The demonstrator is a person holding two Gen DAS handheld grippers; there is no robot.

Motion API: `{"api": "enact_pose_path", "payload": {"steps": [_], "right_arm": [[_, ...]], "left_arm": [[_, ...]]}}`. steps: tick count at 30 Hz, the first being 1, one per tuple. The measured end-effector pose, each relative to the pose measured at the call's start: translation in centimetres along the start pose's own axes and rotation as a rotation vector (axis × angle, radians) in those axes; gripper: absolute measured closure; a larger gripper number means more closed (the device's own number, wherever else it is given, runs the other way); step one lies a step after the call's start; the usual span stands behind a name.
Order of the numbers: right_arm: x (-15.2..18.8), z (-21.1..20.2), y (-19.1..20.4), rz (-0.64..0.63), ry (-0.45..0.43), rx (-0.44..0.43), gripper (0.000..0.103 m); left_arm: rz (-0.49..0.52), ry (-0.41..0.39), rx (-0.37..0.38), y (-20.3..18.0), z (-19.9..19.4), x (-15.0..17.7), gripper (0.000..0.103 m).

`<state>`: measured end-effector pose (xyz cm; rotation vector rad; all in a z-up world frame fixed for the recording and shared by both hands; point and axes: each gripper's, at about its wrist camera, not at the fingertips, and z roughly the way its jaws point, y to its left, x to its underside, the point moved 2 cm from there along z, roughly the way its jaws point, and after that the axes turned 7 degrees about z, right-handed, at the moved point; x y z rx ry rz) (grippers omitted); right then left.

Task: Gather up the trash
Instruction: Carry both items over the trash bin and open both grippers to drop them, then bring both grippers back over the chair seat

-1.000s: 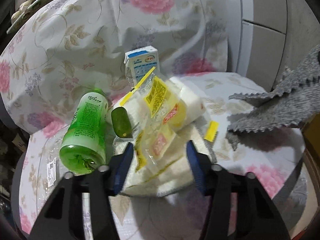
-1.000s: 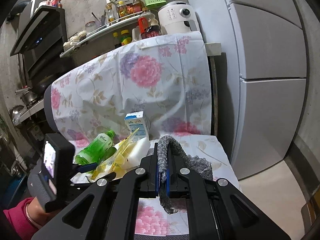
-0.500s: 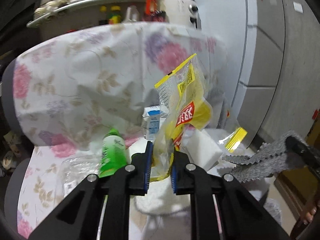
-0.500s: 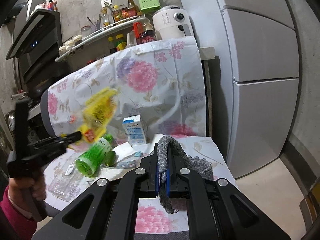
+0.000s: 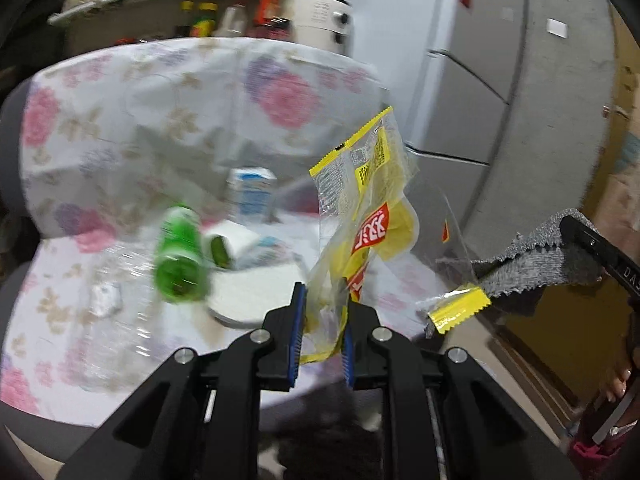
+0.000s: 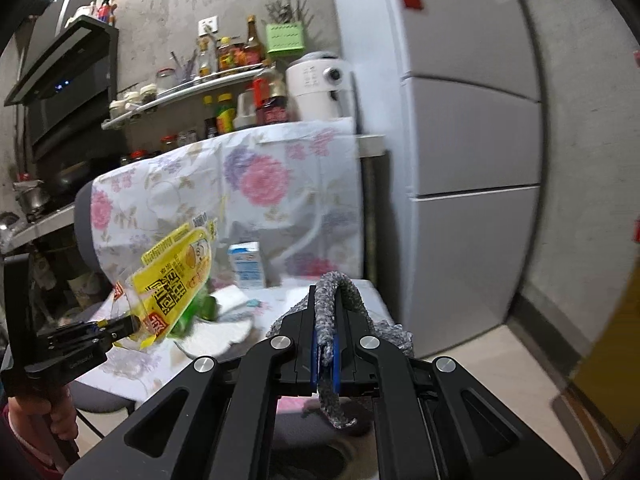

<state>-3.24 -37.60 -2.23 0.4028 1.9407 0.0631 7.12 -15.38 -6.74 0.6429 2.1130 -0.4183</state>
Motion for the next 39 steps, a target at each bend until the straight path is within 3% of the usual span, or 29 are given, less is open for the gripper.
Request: {"api": "enact_pose_path", "payload": {"steps": [6, 9, 18, 23, 26, 32, 36, 39], "right_arm": [[1.8, -5.6, -4.3, 0.022, -0.013, 0.159, 0.097], [2.8, -7.1, -6.6, 0.056, -0.008, 0.215, 0.097], [7.7, -6.5, -12.6, 0.158, 0.074, 0.338, 0.097], [10.8, -4.9, -15.3, 0.223, 0.156, 0.372, 0.097], [12.3, -3.9, -16.5, 0.261, 0.2, 0.373, 0.093], [14.0, -2.2, -18.5, 0.313, 0.26, 0.379, 0.092], [15.2, -0.9, -19.4, 0.355, 0.323, 0.36, 0.061], [15.2, -0.8, -19.3, 0.349, 0.328, 0.369, 0.058]], "left_arm": [[0.101, 0.107, 0.208, -7.4, 1.7, 2.5, 0.088], [0.152, 0.16, 0.266, -10.3, 2.6, 3.9, 0.088], [0.312, 0.393, 0.435, -17.4, 7.7, 8.7, 0.087], [0.355, 0.493, 0.447, -18.8, 10.0, 10.6, 0.083], [0.371, 0.503, 0.436, -19.1, 11.0, 10.7, 0.074], [0.365, 0.526, 0.472, -20.1, 12.9, 10.9, 0.073], [0.365, 0.524, 0.468, -20.7, 13.1, 10.7, 0.059], [0.357, 0.498, 0.479, -20.6, 12.5, 10.2, 0.054]]}}
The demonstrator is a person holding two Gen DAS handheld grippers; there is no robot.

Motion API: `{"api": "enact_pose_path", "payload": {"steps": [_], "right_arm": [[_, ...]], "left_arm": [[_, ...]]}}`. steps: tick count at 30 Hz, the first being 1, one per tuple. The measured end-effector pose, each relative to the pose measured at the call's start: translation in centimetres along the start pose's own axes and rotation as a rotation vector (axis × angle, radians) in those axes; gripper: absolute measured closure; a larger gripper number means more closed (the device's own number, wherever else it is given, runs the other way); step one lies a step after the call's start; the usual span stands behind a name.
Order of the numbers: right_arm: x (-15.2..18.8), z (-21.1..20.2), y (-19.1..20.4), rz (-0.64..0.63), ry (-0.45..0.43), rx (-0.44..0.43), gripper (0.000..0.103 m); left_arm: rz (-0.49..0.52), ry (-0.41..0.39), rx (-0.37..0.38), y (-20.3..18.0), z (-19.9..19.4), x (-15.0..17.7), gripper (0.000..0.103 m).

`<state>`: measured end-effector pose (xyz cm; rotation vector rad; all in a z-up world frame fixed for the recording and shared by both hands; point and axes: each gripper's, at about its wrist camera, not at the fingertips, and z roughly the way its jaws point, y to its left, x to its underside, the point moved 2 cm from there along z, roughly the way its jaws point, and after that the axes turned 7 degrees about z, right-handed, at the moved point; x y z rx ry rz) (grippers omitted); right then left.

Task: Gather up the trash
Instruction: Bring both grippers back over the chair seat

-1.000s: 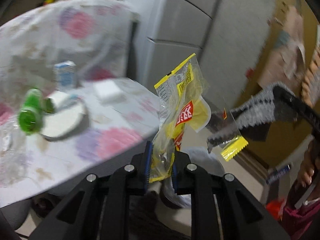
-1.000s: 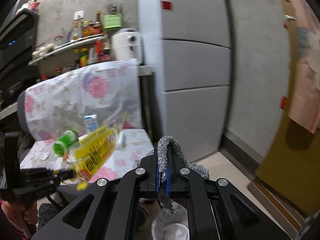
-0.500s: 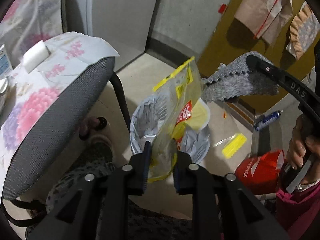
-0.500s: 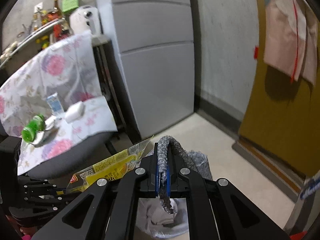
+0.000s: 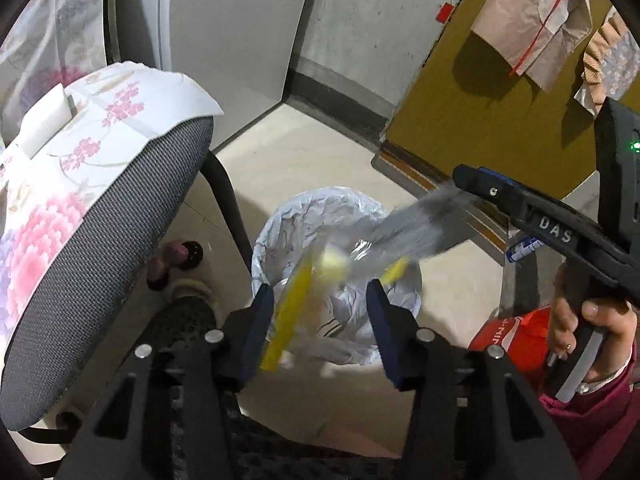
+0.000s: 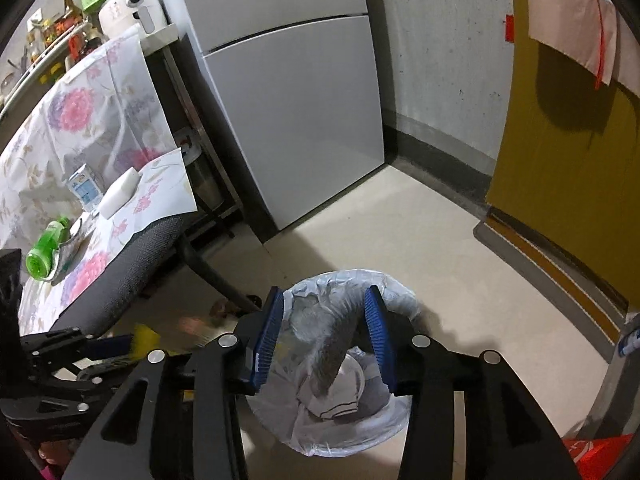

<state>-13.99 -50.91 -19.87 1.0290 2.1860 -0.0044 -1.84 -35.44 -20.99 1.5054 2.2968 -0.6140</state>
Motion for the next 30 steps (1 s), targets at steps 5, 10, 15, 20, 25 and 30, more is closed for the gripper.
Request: {"api": "enact_pose_path", "payload": {"steps": [5, 10, 15, 20, 25, 30], "right_arm": [[-0.7, -1.1, 0.3, 0.007, -0.036, -0.003, 0.056], [-1.7, -2.8, 2.0, -0.013, -0.087, -0.031, 0.056], [-2.5, -4.8, 6.3, -0.075, -0.146, -0.105, 0.056], [-2.7, -5.2, 11.6, -0.17, -0.156, -0.182, 0.056], [-3.1, -4.0, 17.7, -0.274, -0.134, -0.266, 0.052], [-3.7, -1.8, 23.8, -0.391, -0.129, -0.33, 0.03]], "left_arm": [[-0.01, -0.043, -0.022, 0.4, -1.8, 0.0, 0.05], [-0.049, -0.125, -0.1, 1.9, -5.6, 0.5, 0.05], [-0.117, -0.193, -0.169, 4.1, -9.8, 2.5, 0.05], [-0.215, -0.243, -0.263, 7.5, -13.6, 4.7, 0.049], [-0.322, -0.292, -0.37, 11.8, -16.6, 6.7, 0.049], [-0.411, -0.302, -0.478, 16.2, -18.6, 8.5, 0.036]]}}
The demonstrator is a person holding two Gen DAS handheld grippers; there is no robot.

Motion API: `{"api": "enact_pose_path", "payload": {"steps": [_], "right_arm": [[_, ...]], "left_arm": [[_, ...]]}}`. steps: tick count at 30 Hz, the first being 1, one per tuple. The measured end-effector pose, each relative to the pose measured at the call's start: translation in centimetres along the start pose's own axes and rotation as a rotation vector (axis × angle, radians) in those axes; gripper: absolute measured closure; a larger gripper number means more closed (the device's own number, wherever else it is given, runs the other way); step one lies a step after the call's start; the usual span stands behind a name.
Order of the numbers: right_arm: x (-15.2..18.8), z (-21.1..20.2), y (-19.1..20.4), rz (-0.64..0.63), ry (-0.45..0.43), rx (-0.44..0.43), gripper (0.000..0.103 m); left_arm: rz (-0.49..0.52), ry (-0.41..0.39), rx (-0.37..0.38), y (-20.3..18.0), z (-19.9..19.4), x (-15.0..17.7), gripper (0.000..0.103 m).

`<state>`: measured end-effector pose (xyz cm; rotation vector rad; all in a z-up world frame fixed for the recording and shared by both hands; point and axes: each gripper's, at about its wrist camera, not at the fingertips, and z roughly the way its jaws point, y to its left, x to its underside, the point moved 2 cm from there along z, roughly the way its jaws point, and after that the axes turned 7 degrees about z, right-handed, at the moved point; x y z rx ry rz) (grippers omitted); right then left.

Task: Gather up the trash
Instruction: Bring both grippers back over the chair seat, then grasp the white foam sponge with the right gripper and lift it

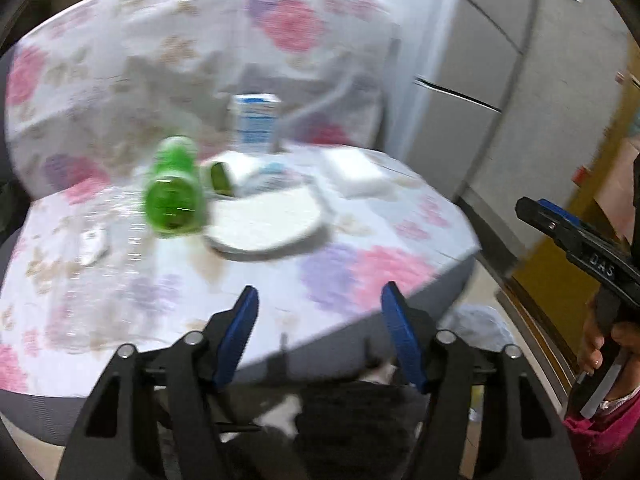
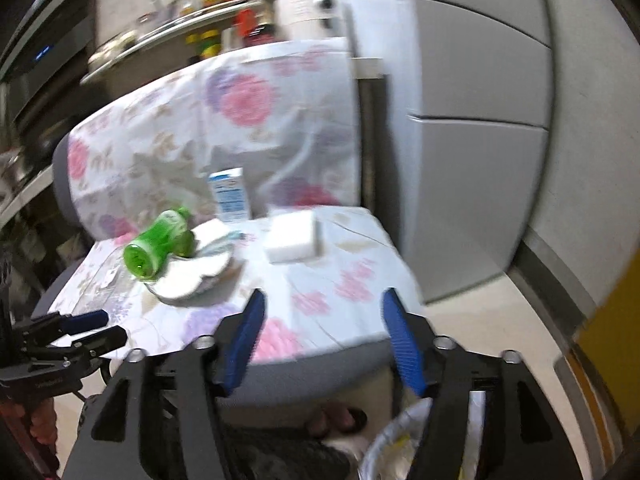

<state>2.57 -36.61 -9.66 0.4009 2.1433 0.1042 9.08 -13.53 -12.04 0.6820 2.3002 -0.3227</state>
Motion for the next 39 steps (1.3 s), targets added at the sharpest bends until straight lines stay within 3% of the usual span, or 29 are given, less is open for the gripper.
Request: {"api": "enact_pose_path", "payload": {"steps": [3, 13, 16, 23, 31, 32, 33, 36, 39], "right_arm": [[-1.0, 3.1, 2.1, -0.055, 0.008, -0.03, 0.018], [-1.9, 13.5, 4.3, -0.104, 0.123, -0.013, 0.018], [-2.2, 15.6, 4.5, -0.114, 0.146, 0.003, 0.018], [-2.9, 19.7, 5.1, -0.132, 0.19, 0.036, 0.018], [-3.0, 24.8, 5.1, -0.146, 0.293, 0.132, 0.018], [-3.0, 25.0, 5.0, -0.139, 0.299, 0.13, 0.02], [-2.9, 25.0, 4.9, -0.127, 0.303, 0.12, 0.035], [-2.8, 23.1, 4.8, -0.095, 0.26, 0.116, 0.039], [-2.8, 18.9, 5.0, -0.092, 0.198, 0.059, 0.04]], "left_arm": [[-0.04, -0.002, -0.077, 2.8, 0.4, -0.6, 0.028], [-0.109, 0.024, -0.197, 7.6, 3.2, -1.3, 0.02], [-0.121, 0.034, -0.22, 8.5, 3.8, -1.2, 0.02], [-0.148, 0.051, -0.264, 10.3, 4.7, -1.0, 0.008], [-0.161, 0.064, -0.267, 10.8, 4.1, -0.1, 0.007], [-0.16, 0.064, -0.263, 10.7, 4.0, 0.1, 0.007], [-0.158, 0.067, -0.26, 10.5, 3.9, 0.3, 0.007], [-0.144, 0.079, -0.253, 10.1, 3.5, 1.0, 0.007], [-0.134, 0.078, -0.237, 9.5, 3.3, 1.2, 0.007]]}}
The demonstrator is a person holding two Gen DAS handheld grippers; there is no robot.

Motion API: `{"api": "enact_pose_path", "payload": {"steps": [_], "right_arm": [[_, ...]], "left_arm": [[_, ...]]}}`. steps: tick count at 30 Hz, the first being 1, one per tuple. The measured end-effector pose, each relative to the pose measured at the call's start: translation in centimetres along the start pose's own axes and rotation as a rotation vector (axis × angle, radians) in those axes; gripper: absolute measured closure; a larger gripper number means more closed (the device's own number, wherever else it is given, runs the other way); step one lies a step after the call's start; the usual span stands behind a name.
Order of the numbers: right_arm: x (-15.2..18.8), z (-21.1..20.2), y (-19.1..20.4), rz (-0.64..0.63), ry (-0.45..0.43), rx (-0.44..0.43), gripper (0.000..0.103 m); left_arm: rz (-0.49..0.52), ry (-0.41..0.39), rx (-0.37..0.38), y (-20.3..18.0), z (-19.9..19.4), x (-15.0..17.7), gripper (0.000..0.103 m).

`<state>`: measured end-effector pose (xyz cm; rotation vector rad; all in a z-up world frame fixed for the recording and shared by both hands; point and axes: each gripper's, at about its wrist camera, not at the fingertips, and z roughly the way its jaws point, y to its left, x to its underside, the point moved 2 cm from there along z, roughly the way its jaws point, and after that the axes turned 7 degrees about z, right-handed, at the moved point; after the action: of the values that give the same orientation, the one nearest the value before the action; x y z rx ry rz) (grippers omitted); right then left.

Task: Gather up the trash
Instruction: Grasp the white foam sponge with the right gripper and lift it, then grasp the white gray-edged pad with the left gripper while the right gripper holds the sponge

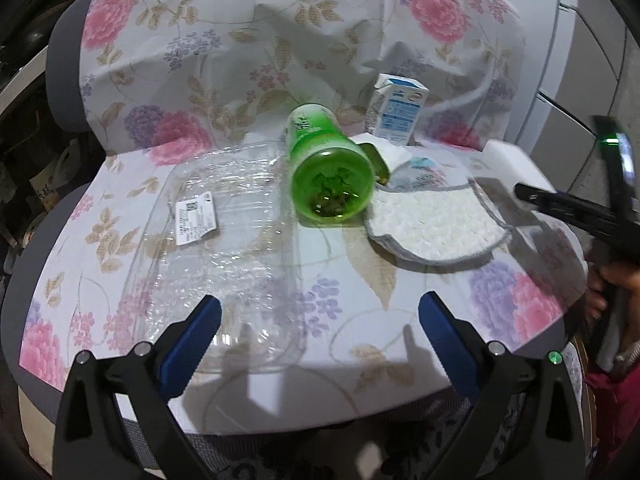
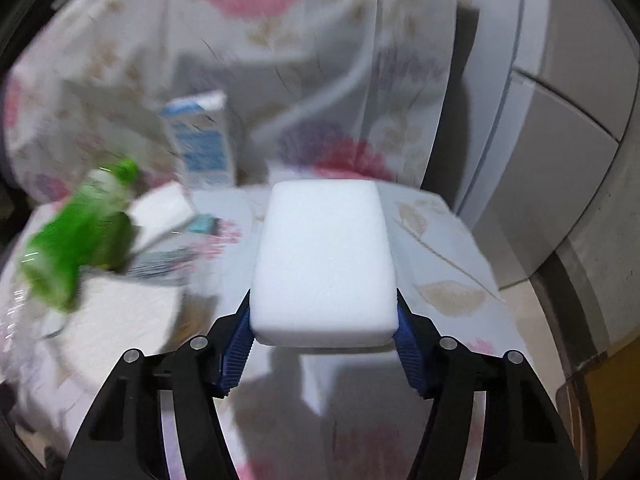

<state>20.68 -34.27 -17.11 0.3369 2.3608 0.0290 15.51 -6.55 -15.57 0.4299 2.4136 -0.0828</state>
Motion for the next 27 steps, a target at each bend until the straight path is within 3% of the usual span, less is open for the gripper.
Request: {"api": "enact_pose_path", "payload": {"steps": [3, 10, 16, 24, 26, 27], "right_arm": [[1.2, -4.2, -0.4, 0.012, -0.046, -0.056, 0.039], [4.0, -10.9, -2.7, 0.048, -0.14, -0.059, 0.037], [5.1, -12.3, -4.5, 0.091, -0.148, -0.08, 0.037], [5.7, -12.4, -5.6, 0.108, -0.144, -0.098, 0.036], [5.7, -12.4, -5.8, 0.112, -0.145, -0.1, 0.036], [5.7, -12.4, -5.9, 0.112, -0.145, -0.101, 0.036]], "left_arm": [[0.023, -0.015, 0.044, -1.4, -0.3, -0.3, 0.007], [0.162, -0.038, 0.114, -7.3, 0.5, -1.5, 0.03], [0.285, -0.013, 0.1, -11.4, 3.1, -2.5, 0.043], [0.416, 0.037, 0.084, -13.1, 6.8, -3.6, 0.056], [0.43, 0.035, 0.072, -13.1, 7.1, -3.7, 0.073], [0.425, 0.034, 0.076, -12.9, 7.2, -3.9, 0.077]]}}
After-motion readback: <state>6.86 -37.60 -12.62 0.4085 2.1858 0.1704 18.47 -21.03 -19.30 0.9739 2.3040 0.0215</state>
